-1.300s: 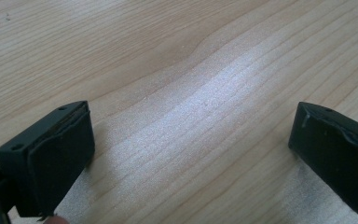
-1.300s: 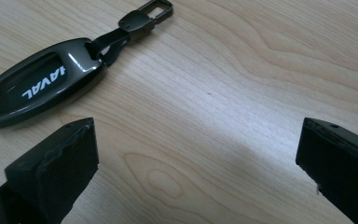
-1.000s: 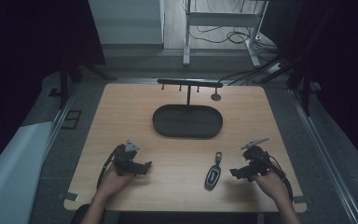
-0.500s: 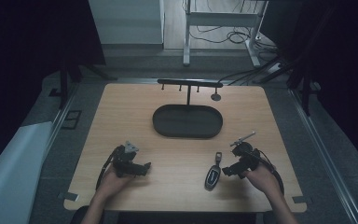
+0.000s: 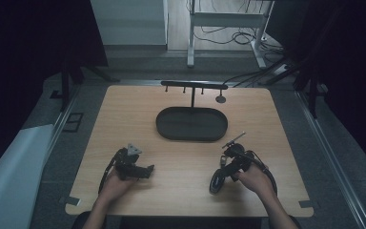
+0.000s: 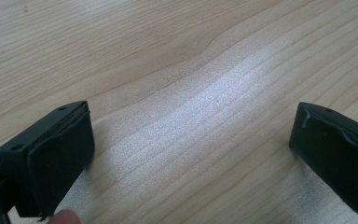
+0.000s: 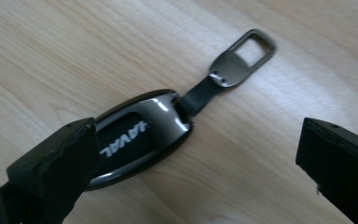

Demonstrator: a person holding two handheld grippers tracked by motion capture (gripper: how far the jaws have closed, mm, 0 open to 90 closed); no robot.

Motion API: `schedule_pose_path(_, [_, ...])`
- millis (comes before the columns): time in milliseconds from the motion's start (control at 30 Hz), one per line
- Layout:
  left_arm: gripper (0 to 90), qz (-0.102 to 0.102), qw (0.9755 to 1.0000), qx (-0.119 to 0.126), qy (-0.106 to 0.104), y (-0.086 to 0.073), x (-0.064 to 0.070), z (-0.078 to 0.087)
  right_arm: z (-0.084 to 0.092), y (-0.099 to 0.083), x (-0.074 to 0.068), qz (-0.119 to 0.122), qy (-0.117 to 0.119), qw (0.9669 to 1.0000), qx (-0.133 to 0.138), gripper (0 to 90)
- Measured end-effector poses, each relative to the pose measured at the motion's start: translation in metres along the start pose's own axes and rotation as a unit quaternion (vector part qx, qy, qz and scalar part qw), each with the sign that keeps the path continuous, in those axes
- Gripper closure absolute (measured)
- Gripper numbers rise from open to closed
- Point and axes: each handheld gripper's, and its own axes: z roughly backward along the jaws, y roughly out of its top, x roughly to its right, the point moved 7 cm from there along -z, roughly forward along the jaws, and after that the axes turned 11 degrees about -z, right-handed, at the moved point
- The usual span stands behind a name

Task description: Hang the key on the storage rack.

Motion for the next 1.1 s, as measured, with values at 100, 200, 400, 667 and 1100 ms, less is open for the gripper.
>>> schedule_pose_path(100, [0.2, 0.002, 1.0, 0.0, 0.001, -0.001, 0.0, 0.001, -0.003, 0.001, -0.007, -0.01, -0.006, 0.9998, -0.018, 0.0])
schedule_pose_path(200, [0.2, 0.001, 1.0, 0.0, 0.001, -0.001, 0.0, 0.001, -0.008, 0.0, -0.013, -0.017, -0.012, 0.999, -0.039, 0.0])
schedule_pose_path(400, [0.2, 0.002, 1.0, -0.001, 0.001, -0.002, 0.001, 0.002, -0.022, -0.003, -0.022, -0.009, -0.032, 0.9968, -0.073, 0.0])
schedule_pose_path(667, [0.1, 0.001, 1.0, -0.001, 0.001, -0.003, 0.001, 0.002, -0.02, -0.009, -0.018, -0.005, -0.04, 0.9955, -0.086, 0.0])
schedule_pose_path(1100, [0.0, 0.0, 1.0, -0.002, 0.001, -0.003, 0.001, 0.002, -0.018, -0.009, -0.018, -0.011, -0.042, 0.9953, -0.087, 3.7])
